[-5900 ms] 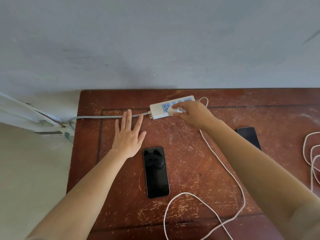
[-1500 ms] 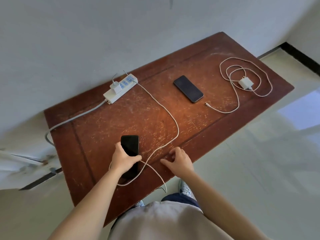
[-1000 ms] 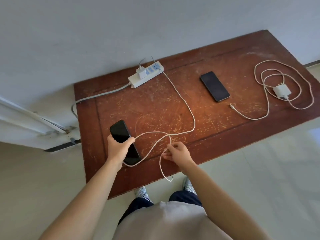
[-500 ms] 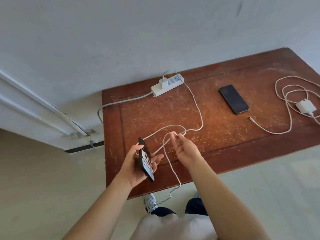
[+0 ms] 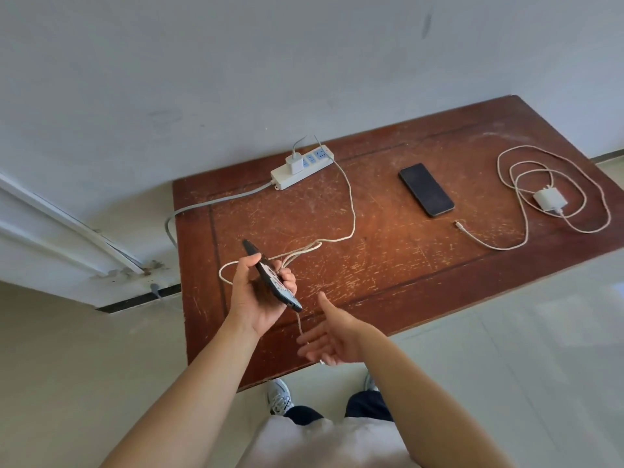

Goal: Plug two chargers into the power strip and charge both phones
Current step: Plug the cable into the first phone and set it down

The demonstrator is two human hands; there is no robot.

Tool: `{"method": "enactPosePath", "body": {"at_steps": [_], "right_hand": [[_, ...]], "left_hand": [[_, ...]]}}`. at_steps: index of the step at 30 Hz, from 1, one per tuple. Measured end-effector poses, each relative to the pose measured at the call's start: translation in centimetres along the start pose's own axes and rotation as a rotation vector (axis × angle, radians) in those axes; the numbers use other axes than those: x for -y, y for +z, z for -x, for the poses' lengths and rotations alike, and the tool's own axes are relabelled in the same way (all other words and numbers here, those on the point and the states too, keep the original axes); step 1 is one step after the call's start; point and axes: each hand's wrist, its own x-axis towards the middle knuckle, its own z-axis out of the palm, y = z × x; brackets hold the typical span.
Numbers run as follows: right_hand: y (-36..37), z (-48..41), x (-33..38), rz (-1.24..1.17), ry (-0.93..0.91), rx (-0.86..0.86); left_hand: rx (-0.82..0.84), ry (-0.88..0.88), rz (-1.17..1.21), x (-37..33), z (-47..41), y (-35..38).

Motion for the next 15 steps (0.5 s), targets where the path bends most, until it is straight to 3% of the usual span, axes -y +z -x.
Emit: {"method": "enactPosePath", "body": {"at_steps": [3, 6, 9, 12, 15], "right_hand": [[1.4, -0.4, -0.7, -0.272, -0.053, 0.135], [1.6, -0.4, 0.6, -0.840, -0.412, -0.050], [-1.0, 1.9, 3.0, -1.181, -0.723, -0.175], [-4.5, 5.4, 5.5, -1.243, -0.877, -0.368], [-6.9, 8.0, 7.6, -1.036, -0.917, -0.619]], "left_hand": [[0.045, 0.027, 0.056, -0.2, -0.1, 1.0], [-0.038, 0.060, 0.035, -0.2, -0.2, 1.3], [-0.261, 0.160, -0.012, -0.4, -0.4, 0.7], [-0.446, 0.239, -0.050, -1.6, -0.2, -1.0], [-0.654, 0.288, -0.092, -2.9, -0.3, -3.0]]}}
